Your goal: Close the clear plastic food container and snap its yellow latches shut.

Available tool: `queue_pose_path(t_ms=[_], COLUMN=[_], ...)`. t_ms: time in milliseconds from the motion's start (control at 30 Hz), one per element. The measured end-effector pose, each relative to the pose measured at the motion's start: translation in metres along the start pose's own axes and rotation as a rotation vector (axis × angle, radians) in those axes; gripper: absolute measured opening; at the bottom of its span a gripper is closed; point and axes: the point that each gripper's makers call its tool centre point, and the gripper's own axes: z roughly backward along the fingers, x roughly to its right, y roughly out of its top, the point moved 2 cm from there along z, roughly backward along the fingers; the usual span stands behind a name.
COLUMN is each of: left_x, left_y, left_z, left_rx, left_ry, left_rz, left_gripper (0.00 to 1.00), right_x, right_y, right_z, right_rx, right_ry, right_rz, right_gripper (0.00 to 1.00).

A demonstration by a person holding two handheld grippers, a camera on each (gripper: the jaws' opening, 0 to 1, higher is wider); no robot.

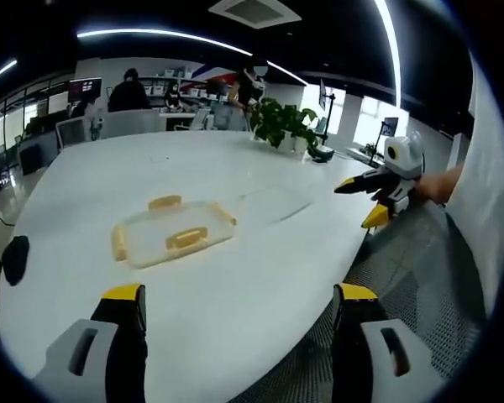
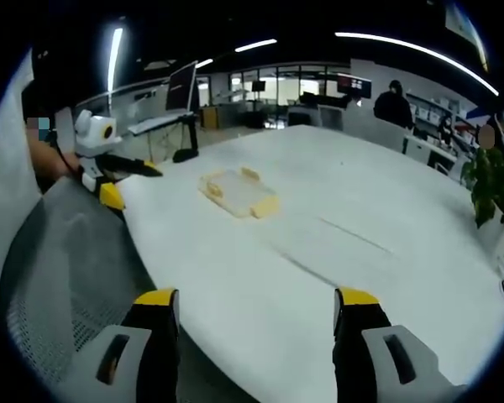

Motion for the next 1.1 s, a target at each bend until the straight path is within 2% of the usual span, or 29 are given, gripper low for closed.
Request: queue_pose_path(t_ms=[400, 700, 867, 967, 1100], left_x=[0.000, 0.000, -0.005, -0.004, -0.001], left_y=[0.001, 0.003, 0.004, 0.006, 0.007], left_z=[0.000, 0.001, 0.001, 0.003, 0.002], left_rx=[0.004, 0.001, 0.003, 0.012, 0.002], left_ry=[0.005, 0.014, 0.025, 0.021, 0.008], left_rz=[0.004, -0.027, -0.009, -0.008, -0.032], left_gripper=[0.92, 0.91, 0.90, 0.88, 0.85], right_x=[-0.003, -0.008, -0.006, -0.007, -0.006], right_y=[0.000, 0.006, 0.010, 0.008, 0.012], right_z=[0.000, -0.004, -0.006, -0.009, -0.013], right_rx=[-0.002, -0.008, -0.017, -0.047, -0.049], right_ry=[0.020, 0.069, 0.076, 0.092, 0.097], right_rz=[0.001, 0.029, 0.047, 0.063, 0.097], right_gripper=[0.75, 0.75, 0.71, 0.66, 0.67])
